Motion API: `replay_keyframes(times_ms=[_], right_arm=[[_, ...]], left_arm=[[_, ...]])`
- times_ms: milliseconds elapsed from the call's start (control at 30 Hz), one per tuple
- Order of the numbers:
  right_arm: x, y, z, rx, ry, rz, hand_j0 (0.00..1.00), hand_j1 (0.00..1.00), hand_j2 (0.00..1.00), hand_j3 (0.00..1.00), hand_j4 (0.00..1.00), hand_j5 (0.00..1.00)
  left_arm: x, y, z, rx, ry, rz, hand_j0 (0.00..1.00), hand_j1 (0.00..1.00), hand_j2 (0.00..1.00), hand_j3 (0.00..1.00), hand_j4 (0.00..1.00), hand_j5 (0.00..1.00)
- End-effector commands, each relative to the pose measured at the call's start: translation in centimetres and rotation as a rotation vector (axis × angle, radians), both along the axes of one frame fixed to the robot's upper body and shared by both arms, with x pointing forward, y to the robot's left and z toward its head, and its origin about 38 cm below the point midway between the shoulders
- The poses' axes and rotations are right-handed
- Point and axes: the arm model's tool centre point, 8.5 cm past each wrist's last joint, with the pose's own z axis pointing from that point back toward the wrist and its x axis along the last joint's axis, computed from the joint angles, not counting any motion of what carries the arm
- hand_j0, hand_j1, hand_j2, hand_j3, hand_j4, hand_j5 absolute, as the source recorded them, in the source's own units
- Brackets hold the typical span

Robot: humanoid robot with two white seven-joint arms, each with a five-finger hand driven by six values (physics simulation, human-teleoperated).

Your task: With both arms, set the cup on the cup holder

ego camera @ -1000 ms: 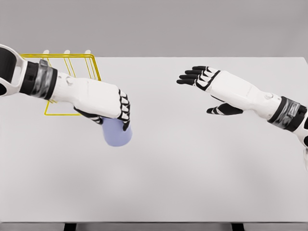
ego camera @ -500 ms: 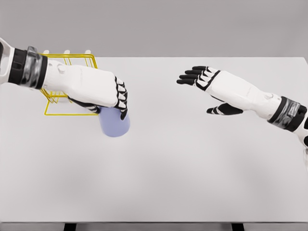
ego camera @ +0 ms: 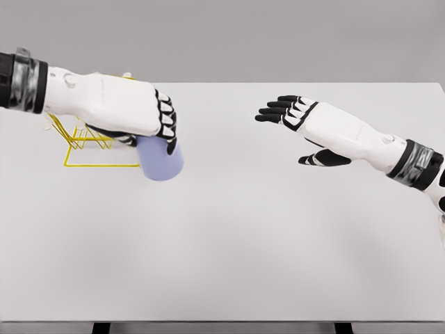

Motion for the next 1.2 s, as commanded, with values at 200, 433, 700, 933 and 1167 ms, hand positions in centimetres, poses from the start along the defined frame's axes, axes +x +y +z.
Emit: replay_keyframes(times_ms=[200,433,700,933,1167], right_arm=[[0.0,0.0,0.1,0.007,0.002,0.000,1.00,1.00,1.00,1.00,1.00,1.00],[0.0,0.0,0.1,0.007,0.000,0.001,1.00,1.00,1.00,1.00,1.00,1.00],[0.0,0.0,0.1,0.006,0.001,0.002,1.00,1.00,1.00,1.00,1.00,1.00],[0.0,0.1,0.1,0.008,0.002,0.003,1.00,1.00,1.00,1.00,1.00,1.00],[0.0,0.2,0.1,0.009,0.002,0.004,1.00,1.00,1.00,1.00,1.00,1.00]], left_arm=[[0.1,1.5,1.9,-0.025,-0.045,0.041,0.58,0.58,0.58,0.58,0.58,0.58],[0.2,2.1,2.7,-0.036,-0.065,0.058,0.58,0.58,0.58,0.58,0.58,0.58],[0.4,2.5,2.9,-0.034,-0.071,0.072,0.57,0.57,0.57,0.57,0.57,0.57],[0.5,2.9,4.0,-0.050,-0.105,0.085,0.57,0.57,0.57,0.57,0.57,0.57],[1.3,3.8,3.6,-0.049,-0.095,0.123,0.56,0.56,0.56,0.56,0.56,0.56]])
